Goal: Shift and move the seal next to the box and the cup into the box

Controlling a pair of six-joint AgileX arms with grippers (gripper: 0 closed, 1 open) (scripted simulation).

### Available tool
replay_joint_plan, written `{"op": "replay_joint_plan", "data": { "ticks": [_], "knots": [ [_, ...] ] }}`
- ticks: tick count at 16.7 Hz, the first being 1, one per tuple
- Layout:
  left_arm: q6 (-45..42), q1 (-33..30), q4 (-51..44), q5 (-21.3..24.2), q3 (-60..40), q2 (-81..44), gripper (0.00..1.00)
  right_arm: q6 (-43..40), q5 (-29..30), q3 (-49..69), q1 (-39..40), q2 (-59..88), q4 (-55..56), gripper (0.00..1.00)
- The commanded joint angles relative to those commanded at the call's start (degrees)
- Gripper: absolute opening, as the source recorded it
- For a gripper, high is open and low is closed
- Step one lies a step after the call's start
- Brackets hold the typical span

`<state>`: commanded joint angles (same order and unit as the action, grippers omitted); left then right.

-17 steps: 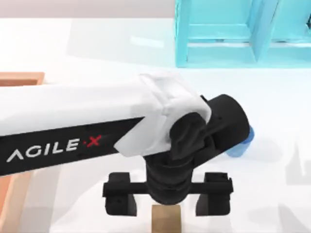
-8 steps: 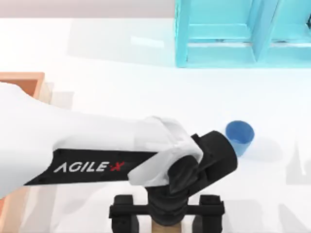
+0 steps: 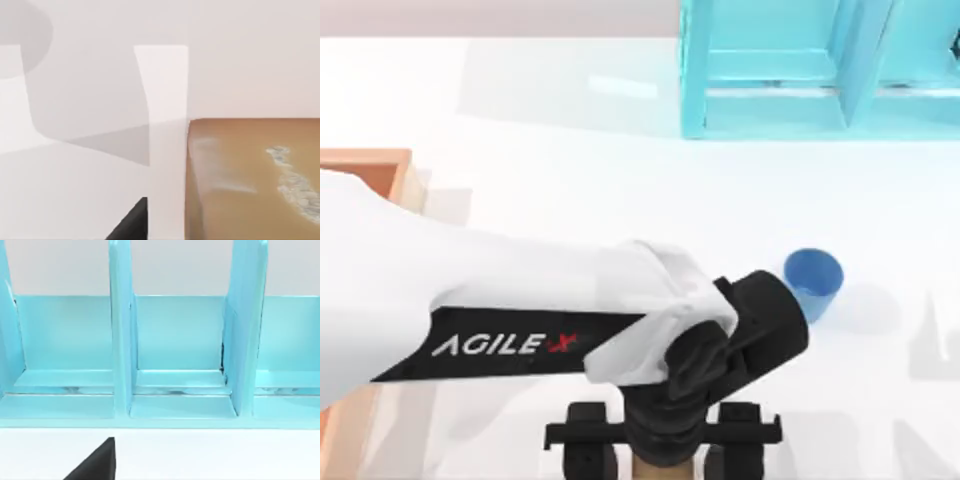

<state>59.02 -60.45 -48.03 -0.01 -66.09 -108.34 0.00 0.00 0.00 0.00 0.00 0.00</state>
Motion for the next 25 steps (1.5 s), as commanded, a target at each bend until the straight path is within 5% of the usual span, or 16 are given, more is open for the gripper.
{"op": "replay_joint_plan", "data": {
  "ticks": [8, 19, 25],
  "knots": [
    [0.00, 0.00, 0.00, 0.00, 0.00, 0.00, 0.02, 0.00, 0.00, 0.00, 0.00, 0.00, 0.00, 1.00],
    [-0.75, 0.43, -0.88, 0.01, 0.05, 1.01, 0.00, 0.00, 0.00, 0.00, 0.00, 0.00, 0.00, 1.00],
    [-7.40, 7.26, -13.32, -0.06, 1.78, 15.66, 0.00, 0.00, 0.00, 0.00, 0.00, 0.00, 0.00, 1.00]
  ]
}}
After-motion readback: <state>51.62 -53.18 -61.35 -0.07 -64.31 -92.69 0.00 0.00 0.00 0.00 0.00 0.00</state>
